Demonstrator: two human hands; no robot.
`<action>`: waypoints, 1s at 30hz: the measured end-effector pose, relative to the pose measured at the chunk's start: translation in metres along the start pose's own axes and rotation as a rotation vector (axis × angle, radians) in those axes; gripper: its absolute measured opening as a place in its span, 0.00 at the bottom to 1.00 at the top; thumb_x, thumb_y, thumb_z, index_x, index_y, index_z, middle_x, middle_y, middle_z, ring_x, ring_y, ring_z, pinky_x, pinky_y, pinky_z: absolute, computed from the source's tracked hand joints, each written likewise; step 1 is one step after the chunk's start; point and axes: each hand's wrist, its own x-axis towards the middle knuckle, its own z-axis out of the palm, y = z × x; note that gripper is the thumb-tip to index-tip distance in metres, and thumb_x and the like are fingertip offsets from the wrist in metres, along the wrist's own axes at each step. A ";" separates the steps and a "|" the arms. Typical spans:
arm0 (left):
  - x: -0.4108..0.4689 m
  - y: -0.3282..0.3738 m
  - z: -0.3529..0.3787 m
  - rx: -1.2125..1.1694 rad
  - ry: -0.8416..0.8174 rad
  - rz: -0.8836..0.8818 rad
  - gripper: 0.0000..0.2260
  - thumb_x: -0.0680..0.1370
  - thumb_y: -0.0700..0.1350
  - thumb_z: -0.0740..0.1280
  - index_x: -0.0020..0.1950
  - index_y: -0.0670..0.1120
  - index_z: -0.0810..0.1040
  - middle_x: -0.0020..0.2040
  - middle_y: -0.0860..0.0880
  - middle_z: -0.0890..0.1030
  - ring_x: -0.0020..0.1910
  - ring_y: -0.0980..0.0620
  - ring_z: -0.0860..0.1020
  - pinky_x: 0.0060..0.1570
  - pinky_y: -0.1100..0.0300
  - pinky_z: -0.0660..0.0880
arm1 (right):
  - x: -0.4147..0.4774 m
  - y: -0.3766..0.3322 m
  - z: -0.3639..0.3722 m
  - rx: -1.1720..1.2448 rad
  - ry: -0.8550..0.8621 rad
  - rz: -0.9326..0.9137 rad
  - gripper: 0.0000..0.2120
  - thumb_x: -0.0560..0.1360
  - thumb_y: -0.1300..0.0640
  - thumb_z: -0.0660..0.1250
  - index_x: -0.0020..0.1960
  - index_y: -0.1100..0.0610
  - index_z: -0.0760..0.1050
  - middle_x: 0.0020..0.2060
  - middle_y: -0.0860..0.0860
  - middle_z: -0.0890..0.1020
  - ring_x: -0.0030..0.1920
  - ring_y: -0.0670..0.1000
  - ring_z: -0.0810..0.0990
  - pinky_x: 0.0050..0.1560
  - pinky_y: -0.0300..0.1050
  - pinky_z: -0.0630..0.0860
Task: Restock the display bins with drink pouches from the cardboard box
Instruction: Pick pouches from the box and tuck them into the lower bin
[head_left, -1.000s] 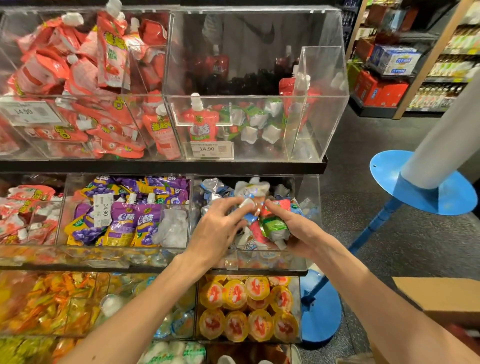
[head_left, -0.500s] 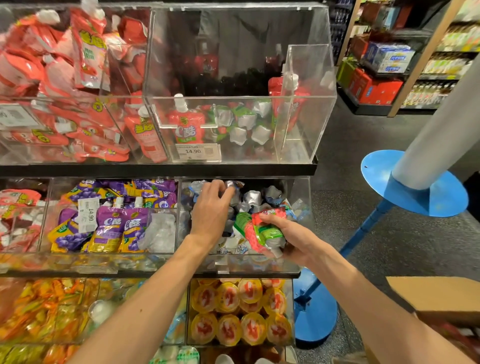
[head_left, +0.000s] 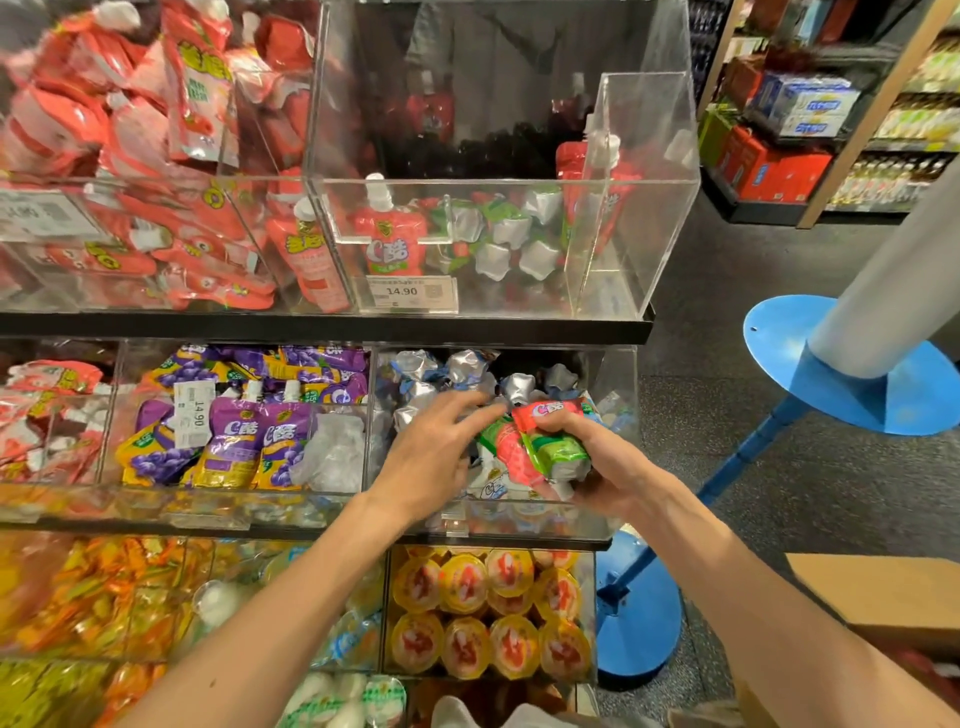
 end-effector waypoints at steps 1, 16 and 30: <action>-0.005 -0.001 0.002 -0.075 -0.057 -0.013 0.32 0.71 0.34 0.71 0.74 0.49 0.71 0.71 0.46 0.72 0.70 0.46 0.69 0.68 0.51 0.70 | -0.002 -0.001 0.001 -0.005 -0.021 0.001 0.11 0.76 0.54 0.68 0.53 0.60 0.78 0.39 0.55 0.85 0.35 0.50 0.83 0.39 0.45 0.82; 0.013 -0.013 -0.112 -0.161 0.395 0.135 0.18 0.78 0.47 0.68 0.67 0.47 0.76 0.60 0.51 0.81 0.59 0.50 0.78 0.60 0.55 0.74 | -0.068 -0.097 0.066 -0.304 -0.432 -0.250 0.33 0.61 0.44 0.80 0.59 0.62 0.81 0.55 0.63 0.83 0.53 0.62 0.84 0.42 0.48 0.82; 0.108 0.010 -0.267 -0.639 0.343 -0.018 0.06 0.74 0.50 0.72 0.45 0.57 0.75 0.39 0.54 0.82 0.36 0.55 0.79 0.39 0.55 0.79 | -0.132 -0.224 0.169 -0.461 -0.275 -0.652 0.26 0.76 0.37 0.61 0.55 0.59 0.78 0.43 0.60 0.86 0.34 0.53 0.84 0.28 0.40 0.78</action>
